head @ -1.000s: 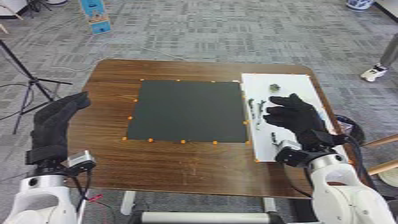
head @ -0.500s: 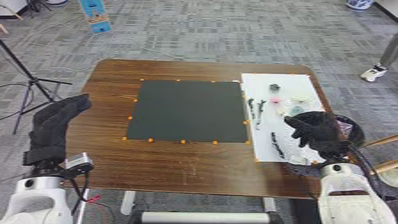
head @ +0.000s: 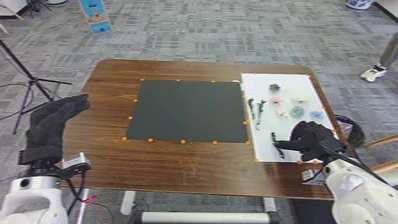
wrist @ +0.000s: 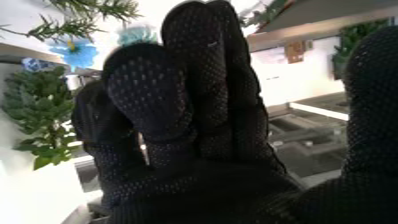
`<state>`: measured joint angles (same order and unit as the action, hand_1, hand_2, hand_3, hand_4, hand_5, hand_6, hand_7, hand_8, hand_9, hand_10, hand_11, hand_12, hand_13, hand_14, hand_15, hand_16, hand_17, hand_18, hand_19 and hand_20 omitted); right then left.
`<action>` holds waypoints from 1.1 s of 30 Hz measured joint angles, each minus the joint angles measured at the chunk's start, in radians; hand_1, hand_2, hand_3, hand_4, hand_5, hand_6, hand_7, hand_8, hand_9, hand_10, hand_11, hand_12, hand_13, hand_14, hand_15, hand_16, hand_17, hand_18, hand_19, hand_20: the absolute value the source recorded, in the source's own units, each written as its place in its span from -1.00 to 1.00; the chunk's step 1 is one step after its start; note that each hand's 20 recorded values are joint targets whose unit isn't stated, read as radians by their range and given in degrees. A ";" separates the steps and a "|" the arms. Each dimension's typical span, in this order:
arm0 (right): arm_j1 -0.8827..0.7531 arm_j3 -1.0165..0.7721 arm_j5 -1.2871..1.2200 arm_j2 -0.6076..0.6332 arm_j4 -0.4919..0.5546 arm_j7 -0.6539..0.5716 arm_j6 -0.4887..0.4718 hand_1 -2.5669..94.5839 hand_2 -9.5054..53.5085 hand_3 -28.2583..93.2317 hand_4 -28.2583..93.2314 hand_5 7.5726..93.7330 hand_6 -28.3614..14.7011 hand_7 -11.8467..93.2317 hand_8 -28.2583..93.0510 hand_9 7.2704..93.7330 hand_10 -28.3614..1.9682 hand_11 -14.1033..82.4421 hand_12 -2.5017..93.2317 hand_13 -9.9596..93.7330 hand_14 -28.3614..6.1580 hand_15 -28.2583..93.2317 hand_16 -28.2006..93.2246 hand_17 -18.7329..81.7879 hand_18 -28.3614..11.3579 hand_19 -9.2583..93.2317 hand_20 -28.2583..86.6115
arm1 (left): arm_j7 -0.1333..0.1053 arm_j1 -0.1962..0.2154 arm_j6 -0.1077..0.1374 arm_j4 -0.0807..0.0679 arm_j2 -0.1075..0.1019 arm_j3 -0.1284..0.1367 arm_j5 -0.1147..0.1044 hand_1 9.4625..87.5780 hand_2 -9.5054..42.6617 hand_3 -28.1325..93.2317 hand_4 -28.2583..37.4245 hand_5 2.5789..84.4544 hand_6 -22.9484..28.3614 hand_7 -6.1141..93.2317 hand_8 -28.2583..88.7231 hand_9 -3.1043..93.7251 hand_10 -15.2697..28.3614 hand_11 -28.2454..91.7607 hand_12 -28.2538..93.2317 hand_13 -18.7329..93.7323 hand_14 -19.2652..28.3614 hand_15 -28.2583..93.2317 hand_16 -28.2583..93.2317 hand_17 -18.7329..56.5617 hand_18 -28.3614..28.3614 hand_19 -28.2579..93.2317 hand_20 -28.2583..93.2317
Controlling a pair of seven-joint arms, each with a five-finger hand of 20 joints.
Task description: Arrange flowers
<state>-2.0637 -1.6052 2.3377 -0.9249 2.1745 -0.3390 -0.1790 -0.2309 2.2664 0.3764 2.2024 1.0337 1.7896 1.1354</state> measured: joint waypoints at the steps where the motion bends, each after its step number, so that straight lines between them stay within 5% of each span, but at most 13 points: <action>1: 0.012 0.006 0.001 0.000 -0.004 -0.003 -0.020 -0.51 -1.00 0.38 -0.75 0.57 0.20 -0.26 -0.56 0.82 0.07 0.05 -0.26 0.88 0.13 0.37 0.09 0.36 -0.81 1.00 0.60 | 0.000 0.001 0.000 0.000 0.000 0.000 0.000 -0.59 -0.51 0.68 -0.72 0.23 -0.10 -0.48 -0.65 0.18 0.28 -0.18 -0.29 0.07 0.41 -0.32 -0.54 -0.30 0.29 -0.43 -0.28; 7: 0.086 0.063 0.018 0.002 -0.029 -0.026 -0.134 -0.53 -1.00 0.37 -0.75 0.59 0.20 -0.25 -0.56 0.84 0.08 0.05 -0.26 0.90 0.15 0.36 0.10 0.39 -0.80 1.00 0.61 | 0.002 0.000 -0.005 0.001 0.000 0.000 0.001 -0.59 -0.51 0.67 -0.72 0.23 -0.10 -0.48 -0.65 0.18 0.29 -0.18 -0.28 0.08 0.41 -0.32 -0.54 -0.30 0.30 -0.43 -0.28; 20: 0.127 0.138 0.070 0.056 -0.065 -0.029 -0.140 -0.43 -1.00 0.41 -0.75 0.62 0.24 -0.19 -0.56 0.88 0.14 0.07 -0.27 0.94 0.19 0.35 0.11 0.43 -0.77 1.00 0.62 | 0.013 -0.002 -0.026 0.001 -0.004 0.000 0.011 -0.58 -0.51 0.67 -0.72 0.23 -0.10 -0.48 -0.65 0.19 0.29 -0.17 -0.28 0.09 0.42 -0.31 -0.54 -0.30 0.30 -0.43 -0.28; 31: 0.203 0.253 0.204 0.071 -0.088 -0.096 -0.204 -0.19 -1.00 0.48 -0.78 0.64 0.42 0.19 -0.57 0.92 0.27 0.46 -0.25 0.97 0.17 0.59 0.11 0.53 -0.81 1.00 0.81 | 0.013 -0.001 -0.033 0.001 -0.003 0.006 0.013 -0.57 -0.52 0.67 -0.69 0.23 -0.09 -0.48 -0.65 0.18 0.28 -0.17 -0.27 0.09 0.43 -0.31 -0.54 -0.30 0.30 -0.43 -0.28; 33: 0.227 0.265 0.200 0.063 -0.090 -0.105 -0.236 -0.15 -1.00 0.47 -0.77 0.65 0.42 0.12 -0.35 0.92 0.27 0.47 -0.25 0.98 0.18 0.59 0.10 0.54 -0.80 1.00 0.81 | 0.013 0.000 -0.035 0.002 -0.002 0.008 0.015 -0.57 -0.52 0.67 -0.69 0.23 -0.09 -0.48 -0.65 0.18 0.28 -0.17 -0.27 0.09 0.43 -0.31 -0.53 -0.30 0.30 -0.43 -0.28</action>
<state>-1.8367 -1.3403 2.5375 -0.8619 2.0843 -0.4438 -0.4147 -0.2178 2.2662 0.3417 2.2044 1.0317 1.7975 1.1503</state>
